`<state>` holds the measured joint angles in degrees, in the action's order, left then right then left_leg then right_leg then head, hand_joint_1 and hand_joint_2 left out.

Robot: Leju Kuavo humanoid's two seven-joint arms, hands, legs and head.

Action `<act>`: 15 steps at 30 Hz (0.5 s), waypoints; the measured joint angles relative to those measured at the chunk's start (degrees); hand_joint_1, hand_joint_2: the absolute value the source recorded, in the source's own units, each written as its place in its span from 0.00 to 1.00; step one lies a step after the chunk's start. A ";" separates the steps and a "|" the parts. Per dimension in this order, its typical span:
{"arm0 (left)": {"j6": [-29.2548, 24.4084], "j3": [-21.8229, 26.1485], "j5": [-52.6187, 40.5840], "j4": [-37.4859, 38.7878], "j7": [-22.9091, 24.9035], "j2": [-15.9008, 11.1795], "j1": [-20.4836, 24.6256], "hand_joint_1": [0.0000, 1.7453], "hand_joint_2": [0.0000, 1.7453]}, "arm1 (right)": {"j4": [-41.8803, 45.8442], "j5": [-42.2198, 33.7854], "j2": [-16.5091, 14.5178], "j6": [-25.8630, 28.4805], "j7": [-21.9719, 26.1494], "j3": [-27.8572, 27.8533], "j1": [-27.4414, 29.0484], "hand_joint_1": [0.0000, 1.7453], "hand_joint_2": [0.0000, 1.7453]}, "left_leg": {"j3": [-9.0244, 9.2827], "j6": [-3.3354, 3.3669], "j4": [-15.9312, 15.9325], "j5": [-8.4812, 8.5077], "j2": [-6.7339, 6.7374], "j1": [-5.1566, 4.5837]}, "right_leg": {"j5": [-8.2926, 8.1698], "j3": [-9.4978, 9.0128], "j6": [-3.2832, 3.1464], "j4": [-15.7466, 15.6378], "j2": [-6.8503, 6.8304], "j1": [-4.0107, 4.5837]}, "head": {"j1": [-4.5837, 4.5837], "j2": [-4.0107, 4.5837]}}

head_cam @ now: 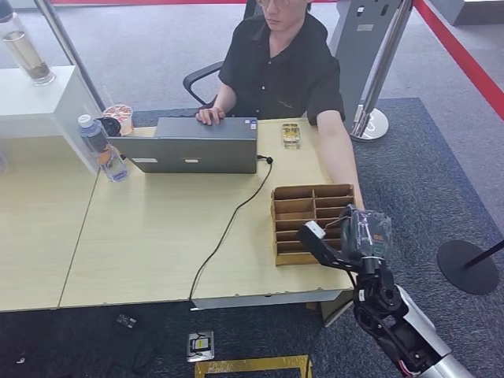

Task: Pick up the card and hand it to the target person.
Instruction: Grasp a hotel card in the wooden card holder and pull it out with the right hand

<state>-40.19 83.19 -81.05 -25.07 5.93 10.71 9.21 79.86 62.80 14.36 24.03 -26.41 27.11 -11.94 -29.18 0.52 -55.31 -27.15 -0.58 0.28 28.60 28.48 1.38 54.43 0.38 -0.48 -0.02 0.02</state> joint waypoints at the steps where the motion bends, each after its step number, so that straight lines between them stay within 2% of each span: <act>1: 0.00 0.00 0.03 0.00 0.13 0.00 0.00 0.00 1.00 | 0.44 0.48 0.00 0.09 -0.07 0.01 -0.02 1.00 1.00 | 0.00 0.00 0.00 0.00 0.00 0.00 | 0.00 0.00 0.00 0.00 0.00 0.00 | 0.00 0.00; 15: 0.00 0.00 -0.08 -0.01 0.66 0.03 -0.06 0.00 1.00 | 9.71 7.45 0.00 -0.62 -1.27 1.02 -2.03 1.00 1.00 | 0.00 0.00 0.00 0.00 0.00 0.00 | 0.00 0.00 0.00 0.01 0.00 0.00 | 0.00 0.00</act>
<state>-40.19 83.19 -81.13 -25.08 6.59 10.74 9.15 89.57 70.24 14.36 23.41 -27.68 28.13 -13.97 -29.18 0.52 -55.31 -27.15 -0.58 0.28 28.59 28.48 1.38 54.43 0.38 -0.47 -0.02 0.02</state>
